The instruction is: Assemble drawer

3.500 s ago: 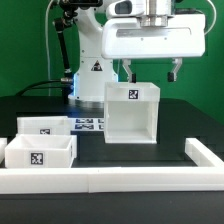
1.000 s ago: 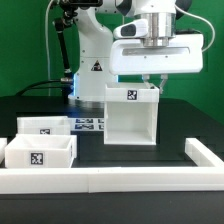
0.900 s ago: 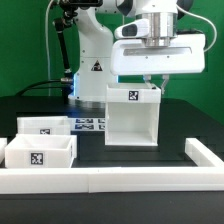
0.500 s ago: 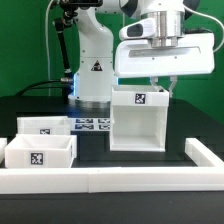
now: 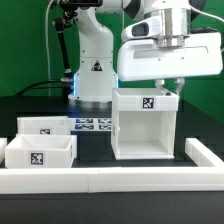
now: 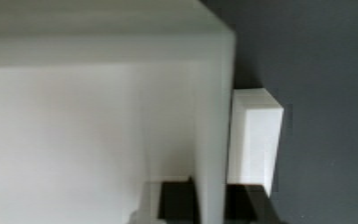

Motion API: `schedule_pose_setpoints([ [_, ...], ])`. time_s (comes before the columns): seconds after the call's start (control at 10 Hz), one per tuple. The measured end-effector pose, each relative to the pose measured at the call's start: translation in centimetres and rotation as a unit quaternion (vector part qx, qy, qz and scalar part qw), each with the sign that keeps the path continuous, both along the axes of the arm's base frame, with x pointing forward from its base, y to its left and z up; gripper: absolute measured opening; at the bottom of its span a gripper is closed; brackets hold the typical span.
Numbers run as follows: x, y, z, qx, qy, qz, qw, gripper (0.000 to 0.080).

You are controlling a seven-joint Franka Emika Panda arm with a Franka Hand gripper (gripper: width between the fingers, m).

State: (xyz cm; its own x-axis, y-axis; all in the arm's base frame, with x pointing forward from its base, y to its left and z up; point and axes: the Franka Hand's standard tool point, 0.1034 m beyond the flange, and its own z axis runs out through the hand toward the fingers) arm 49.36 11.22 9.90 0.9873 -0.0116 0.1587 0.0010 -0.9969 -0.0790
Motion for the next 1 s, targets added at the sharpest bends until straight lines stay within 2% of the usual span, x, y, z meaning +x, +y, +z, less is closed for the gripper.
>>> schedule_pose_setpoints([
  [0.3, 0.5, -0.2, -0.1, -0.001, -0.002, 0.005, 1.000, 0.0038],
  [0.5, 3.8, -0.4, 0.0, 0.002, -0.018, 0.001, 1.000, 0.0038],
  [1.0, 10.0, -0.7, 0.0, 0.007, -0.064, 0.005, 0.998, 0.0038],
])
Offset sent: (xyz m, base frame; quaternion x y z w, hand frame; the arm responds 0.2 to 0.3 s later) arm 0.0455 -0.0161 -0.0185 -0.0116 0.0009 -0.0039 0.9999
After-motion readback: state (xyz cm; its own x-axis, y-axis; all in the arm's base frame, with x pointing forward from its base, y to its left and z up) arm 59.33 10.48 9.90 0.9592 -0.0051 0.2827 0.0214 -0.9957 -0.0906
